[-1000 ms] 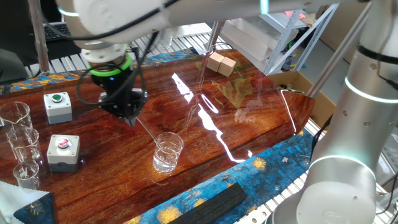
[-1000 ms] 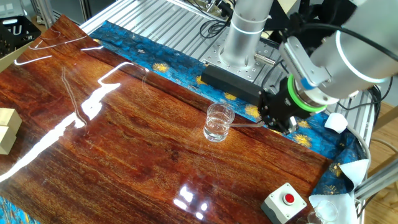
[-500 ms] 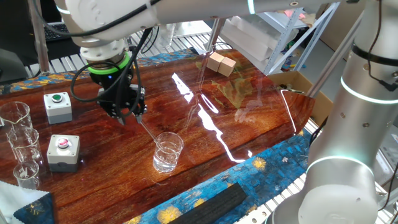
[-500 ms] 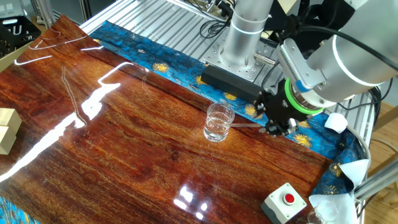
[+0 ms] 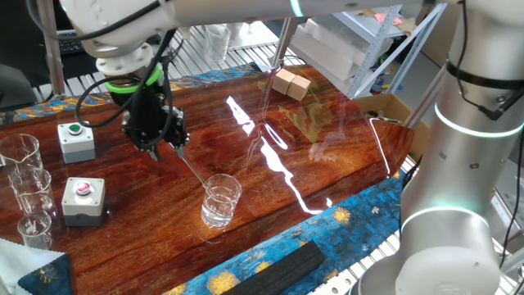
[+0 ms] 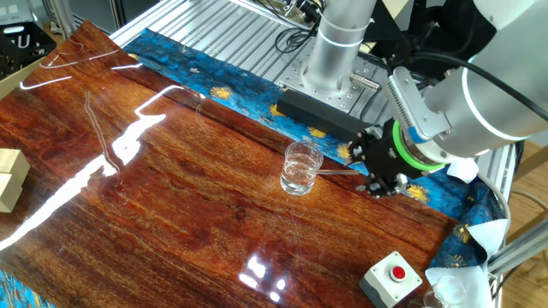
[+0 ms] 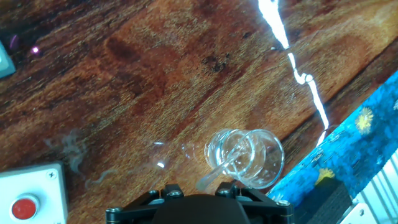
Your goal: Stir the beaker with a glass rod
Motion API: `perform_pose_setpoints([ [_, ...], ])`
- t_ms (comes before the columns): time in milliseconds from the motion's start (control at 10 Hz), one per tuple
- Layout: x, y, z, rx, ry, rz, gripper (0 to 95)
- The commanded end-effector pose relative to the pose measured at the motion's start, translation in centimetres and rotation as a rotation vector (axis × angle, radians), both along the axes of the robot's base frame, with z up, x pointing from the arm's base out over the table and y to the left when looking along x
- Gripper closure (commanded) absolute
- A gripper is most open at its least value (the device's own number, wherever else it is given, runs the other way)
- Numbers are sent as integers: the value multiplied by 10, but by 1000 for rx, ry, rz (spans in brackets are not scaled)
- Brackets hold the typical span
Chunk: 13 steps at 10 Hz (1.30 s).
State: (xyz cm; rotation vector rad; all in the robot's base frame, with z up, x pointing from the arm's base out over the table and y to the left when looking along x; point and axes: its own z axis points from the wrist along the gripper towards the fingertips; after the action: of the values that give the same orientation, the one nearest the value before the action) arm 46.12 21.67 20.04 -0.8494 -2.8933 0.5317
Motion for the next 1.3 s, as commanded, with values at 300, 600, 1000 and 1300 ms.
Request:
perform_pose_setpoints([
  [300, 5, -2, -2, -30, 0, 3, 570],
  [600, 10, -5, -2, -40, 0, 8, 570],
  [1000, 16, -11, -1, -51, 0, 7, 570],
  [1300, 17, -13, -1, -49, 3, 9, 760],
])
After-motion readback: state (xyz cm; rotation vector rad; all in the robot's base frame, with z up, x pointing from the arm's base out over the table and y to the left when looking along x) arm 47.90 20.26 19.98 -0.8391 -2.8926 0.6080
